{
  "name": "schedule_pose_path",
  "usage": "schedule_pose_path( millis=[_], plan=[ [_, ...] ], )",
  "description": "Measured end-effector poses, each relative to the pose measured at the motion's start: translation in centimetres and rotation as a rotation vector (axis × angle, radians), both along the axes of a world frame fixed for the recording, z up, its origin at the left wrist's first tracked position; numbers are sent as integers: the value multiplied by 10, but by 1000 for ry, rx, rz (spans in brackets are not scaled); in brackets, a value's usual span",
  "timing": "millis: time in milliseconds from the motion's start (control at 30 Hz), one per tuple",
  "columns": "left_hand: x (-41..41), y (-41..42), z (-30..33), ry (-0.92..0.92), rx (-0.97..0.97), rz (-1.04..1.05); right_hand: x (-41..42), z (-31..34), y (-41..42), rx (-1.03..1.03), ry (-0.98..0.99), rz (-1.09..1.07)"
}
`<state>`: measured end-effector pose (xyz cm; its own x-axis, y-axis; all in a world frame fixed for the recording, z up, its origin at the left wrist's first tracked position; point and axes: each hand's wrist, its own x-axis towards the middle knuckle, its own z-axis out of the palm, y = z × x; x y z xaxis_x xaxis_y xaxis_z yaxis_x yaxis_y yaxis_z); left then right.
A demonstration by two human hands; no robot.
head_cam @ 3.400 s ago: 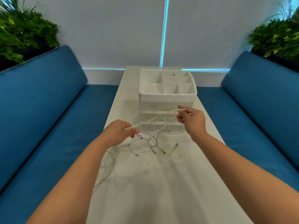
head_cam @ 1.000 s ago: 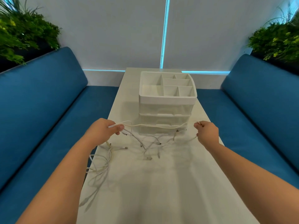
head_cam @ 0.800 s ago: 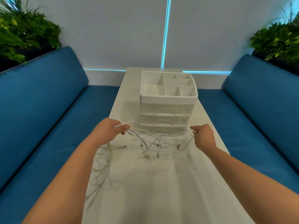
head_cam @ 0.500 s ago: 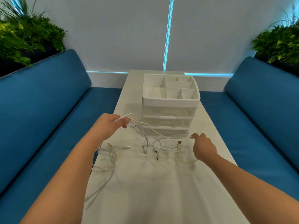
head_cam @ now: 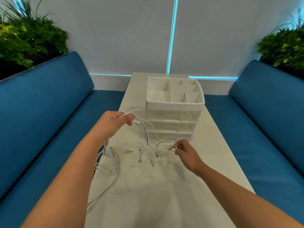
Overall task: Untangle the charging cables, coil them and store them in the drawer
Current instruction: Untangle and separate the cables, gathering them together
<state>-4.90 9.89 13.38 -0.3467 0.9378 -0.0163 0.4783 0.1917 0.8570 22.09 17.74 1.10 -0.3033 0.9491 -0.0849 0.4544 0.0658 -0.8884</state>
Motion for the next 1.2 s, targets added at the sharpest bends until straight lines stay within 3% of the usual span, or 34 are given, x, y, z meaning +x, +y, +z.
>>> schedule_pose_path(
  millis=[133, 367, 433, 567, 733, 833, 933, 1033, 1133, 1200],
  plan=[
    [1, -1, -2, -11, -2, -14, 3, -11, -3, -9, -162, 181],
    [0, 0, 0, -56, 32, 19, 6, -16, 9, -163, -172, 126],
    [-4, -1, 0, -51, 46, 32, 12, -20, 13, -119, -294, 116],
    [-14, -4, 6, -62, 75, 62, 31, -24, 19, 161, -729, 103],
    [-14, -5, 13, -33, 62, 44, 49, -27, 28, 151, -936, 120],
    [-4, -3, 11, 3, 23, 2, 32, -8, 26, 174, -774, 70],
    [11, 0, 7, 51, -43, -67, -7, 42, 12, 373, -253, 9],
    [28, 5, 6, 89, -104, -144, -50, 99, -12, 420, 167, 159],
    [37, 5, 7, 69, -115, -214, -73, 123, -22, 403, 65, 449],
    [35, 3, 9, 58, -111, -250, -74, 118, -20, 327, -2, 522]
  ],
)
